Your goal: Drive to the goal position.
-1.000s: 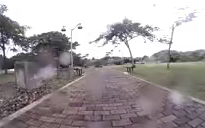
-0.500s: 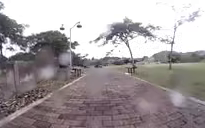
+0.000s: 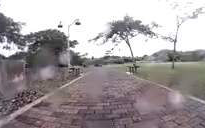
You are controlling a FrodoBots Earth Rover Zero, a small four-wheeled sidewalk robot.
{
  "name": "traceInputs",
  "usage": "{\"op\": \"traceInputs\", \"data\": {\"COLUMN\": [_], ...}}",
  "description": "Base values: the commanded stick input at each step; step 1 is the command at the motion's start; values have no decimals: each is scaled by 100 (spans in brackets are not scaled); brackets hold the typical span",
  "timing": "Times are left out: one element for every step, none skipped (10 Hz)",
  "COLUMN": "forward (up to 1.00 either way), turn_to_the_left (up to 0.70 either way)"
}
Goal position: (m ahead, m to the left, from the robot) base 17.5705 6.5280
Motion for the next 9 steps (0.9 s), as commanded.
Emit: {"op": "traceInputs", "data": {"forward": [70,70,70,70,70,70,70,70,70], "turn_to_the_left": [0,0,0,0,0,0,0,0,0]}}
